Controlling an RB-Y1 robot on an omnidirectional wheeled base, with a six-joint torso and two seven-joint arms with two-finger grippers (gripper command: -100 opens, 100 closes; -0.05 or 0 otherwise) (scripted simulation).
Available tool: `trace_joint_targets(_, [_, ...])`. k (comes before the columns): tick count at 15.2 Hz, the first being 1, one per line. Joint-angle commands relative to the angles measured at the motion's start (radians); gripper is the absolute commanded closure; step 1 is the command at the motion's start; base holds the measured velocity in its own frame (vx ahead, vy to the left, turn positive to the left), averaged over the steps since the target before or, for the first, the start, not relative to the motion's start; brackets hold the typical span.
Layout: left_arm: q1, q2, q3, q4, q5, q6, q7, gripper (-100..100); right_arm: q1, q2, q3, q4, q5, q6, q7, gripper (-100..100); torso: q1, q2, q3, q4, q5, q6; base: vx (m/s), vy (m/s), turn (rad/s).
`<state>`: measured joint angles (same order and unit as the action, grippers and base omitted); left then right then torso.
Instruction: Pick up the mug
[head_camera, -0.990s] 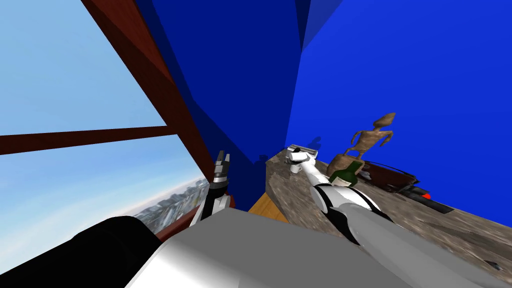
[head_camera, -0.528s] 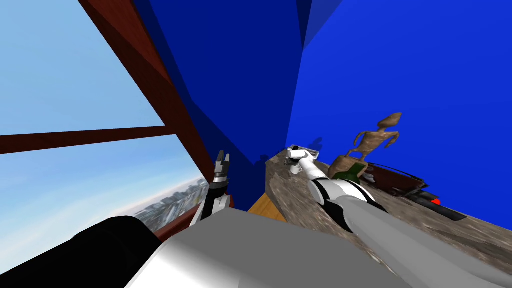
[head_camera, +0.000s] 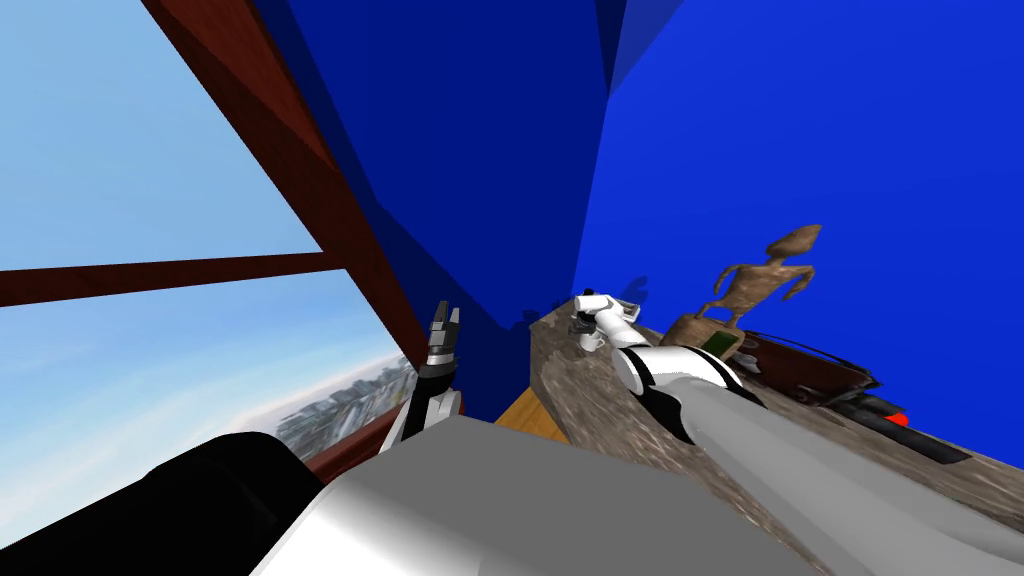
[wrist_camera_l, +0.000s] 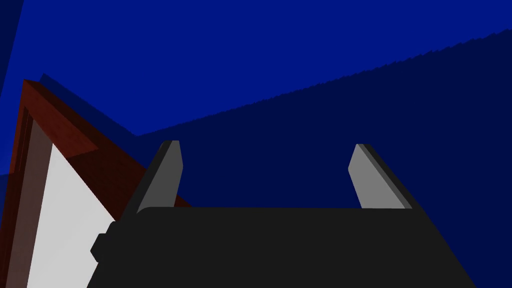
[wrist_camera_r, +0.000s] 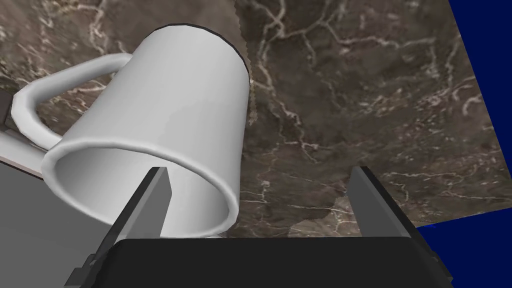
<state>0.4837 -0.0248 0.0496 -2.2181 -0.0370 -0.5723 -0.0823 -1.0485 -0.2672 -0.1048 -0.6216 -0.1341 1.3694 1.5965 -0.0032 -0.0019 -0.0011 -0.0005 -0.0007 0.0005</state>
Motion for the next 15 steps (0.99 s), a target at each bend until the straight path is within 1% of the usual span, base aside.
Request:
trace_joint_targets(1, [0.0,0.0,0.0,0.0,0.0,0.0,0.0,0,-0.045,0.0,-0.005,0.05,-0.002,0.05,0.049,-100,0.0,0.0,0.0,0.0,0.0,0.0,0.038,-0.064,0.053])
trace_joint_targets(2, [0.0,0.0,0.0,0.0,0.0,0.0,0.0,0,-0.045,0.0,-0.005,0.061,-0.002,0.062,0.049,-100,-0.001,0.0,0.0,0.0,0.0,0.0,0.036,-0.064,0.05])
trace_joint_targets(3, [0.0,0.0,0.0,0.0,0.0,0.0,0.0,0,-0.072,0.0,-0.008,0.093,-0.003,0.088,0.079,-100,-0.001,-0.001,0.0,0.0,0.0,0.0,0.025,-0.068,0.047])
trace_joint_targets(4, [0.0,0.0,0.0,0.0,0.0,0.0,0.0,0,-0.072,0.0,-0.008,0.098,-0.003,0.1,0.079,-100,-0.001,0.0,0.0,0.0,0.0,0.0,0.026,-0.064,0.038])
trace_joint_targets(6, [0.0,0.0,0.0,0.0,0.0,0.0,0.0,0,-0.072,0.0,-0.008,0.098,-0.003,0.1,0.079,-100,0.0,0.0,0.0,0.0,0.0,0.0,0.024,-0.028,0.009])
trace_joint_targets(7, [0.0,0.0,0.0,0.0,0.0,0.0,0.0,0,-0.096,0.0,-0.011,0.129,-0.004,0.133,0.105,-100,0.001,0.0,0.0,0.0,0.0,0.0,0.024,-0.019,0.02])
trace_joint_targets(8, [0.0,0.0,0.0,0.0,0.0,0.0,0.0,0,-0.096,0.0,-0.011,0.129,-0.004,0.134,0.105,-100,0.002,0.0,0.0,0.0,0.0,0.0,0.028,-0.029,0.032])
trace_joint_targets(10, [0.0,0.0,0.0,0.0,0.0,0.0,0.0,0,-0.132,0.0,-0.015,0.177,-0.005,0.185,0.146,-100,0.001,0.0,0.0,0.0,0.0,0.0,0.027,-0.048,0.047])
trace_joint_targets(11, [0.0,0.0,0.0,0.0,0.0,0.0,0.0,0,-0.132,0.0,-0.015,0.177,-0.005,0.185,0.146,-100,0.0,0.0,0.0,0.0,0.0,0.0,0.044,-0.06,0.034])
trace_joint_targets(12, [0.0,0.0,0.0,0.0,0.0,0.0,0.0,0,-0.144,0.0,-0.017,0.193,-0.006,0.203,0.16,-100,0.0,-0.001,0.0,0.0,0.0,0.0,0.048,-0.061,0.02])
trace_joint_targets(13, [0.0,0.0,0.0,0.0,0.0,0.0,0.0,0,-0.144,0.0,-0.017,0.193,-0.006,0.203,0.16,-100,-0.001,-0.001,-0.001,0.0,0.0,0.0,0.034,-0.05,0.014])
trace_joint_targets(14, [0.0,0.0,0.0,0.0,0.0,0.0,0.0,0,-0.152,0.0,-0.018,0.204,-0.006,0.214,0.169,-100,-0.001,-0.001,-0.001,0.0,0.0,0.0,0.023,-0.034,0.012])
trace_joint_targets(15, [0.0,0.0,0.0,0.0,0.0,0.0,0.0,0,-0.141,0.001,-0.016,0.19,-0.006,0.205,0.159,-100,0.0,0.0,0.0,0.0,0.0,0.0,0.013,-0.018,0.007])
